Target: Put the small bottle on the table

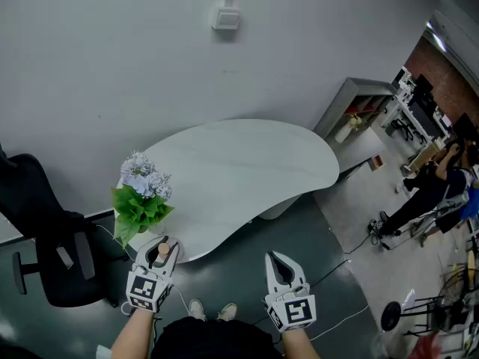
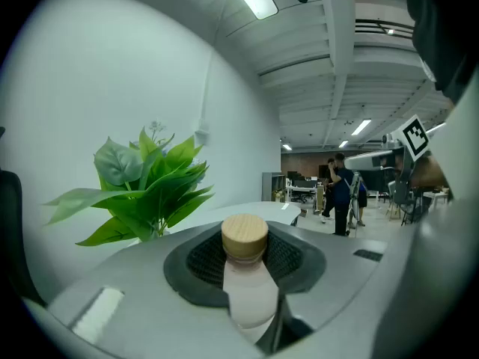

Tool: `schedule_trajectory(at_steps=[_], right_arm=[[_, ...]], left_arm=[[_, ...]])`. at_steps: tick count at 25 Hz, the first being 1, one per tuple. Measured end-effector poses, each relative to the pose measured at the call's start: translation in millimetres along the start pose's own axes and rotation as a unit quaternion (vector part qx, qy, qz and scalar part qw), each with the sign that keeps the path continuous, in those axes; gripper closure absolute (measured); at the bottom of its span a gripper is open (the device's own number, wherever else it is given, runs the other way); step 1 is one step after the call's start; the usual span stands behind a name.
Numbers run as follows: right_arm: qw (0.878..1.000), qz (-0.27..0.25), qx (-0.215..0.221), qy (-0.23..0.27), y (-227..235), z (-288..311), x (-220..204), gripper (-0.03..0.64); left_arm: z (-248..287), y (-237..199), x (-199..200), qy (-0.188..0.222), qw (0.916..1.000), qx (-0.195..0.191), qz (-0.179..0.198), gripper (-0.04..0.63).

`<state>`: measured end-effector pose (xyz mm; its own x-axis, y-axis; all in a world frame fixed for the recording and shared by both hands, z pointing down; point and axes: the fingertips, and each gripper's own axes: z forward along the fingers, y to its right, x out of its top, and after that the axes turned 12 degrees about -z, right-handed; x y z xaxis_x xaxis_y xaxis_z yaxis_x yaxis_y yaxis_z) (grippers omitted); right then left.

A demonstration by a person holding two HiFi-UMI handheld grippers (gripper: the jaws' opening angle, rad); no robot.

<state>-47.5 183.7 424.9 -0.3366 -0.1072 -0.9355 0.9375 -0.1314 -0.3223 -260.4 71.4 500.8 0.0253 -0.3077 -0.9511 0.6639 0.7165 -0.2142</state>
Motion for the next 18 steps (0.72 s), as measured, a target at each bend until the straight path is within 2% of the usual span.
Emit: schedule_trajectory(at_steps=[8,13,18], right_arm=[[1.000,-0.001,-0.002,-0.002,2.8,-1.9,-3.8,0.611],[0.999,0.025,-0.016,0.023,14.8,-8.9,-1.3,0.611],[1.000,0.024,-0.010,0.018,26.4,-19.9,-12.6,0.611]], left_arm=[[-3.0,1.4,4.0,0.007,1.0000,0.003,0.002,0.483],[-5.5,3.9,6.2,0.010,0.9999,0.011,0.002,0.483],[-7.8,14.2,10.3,0.017,0.9996,0.022,0.004,0.483]])
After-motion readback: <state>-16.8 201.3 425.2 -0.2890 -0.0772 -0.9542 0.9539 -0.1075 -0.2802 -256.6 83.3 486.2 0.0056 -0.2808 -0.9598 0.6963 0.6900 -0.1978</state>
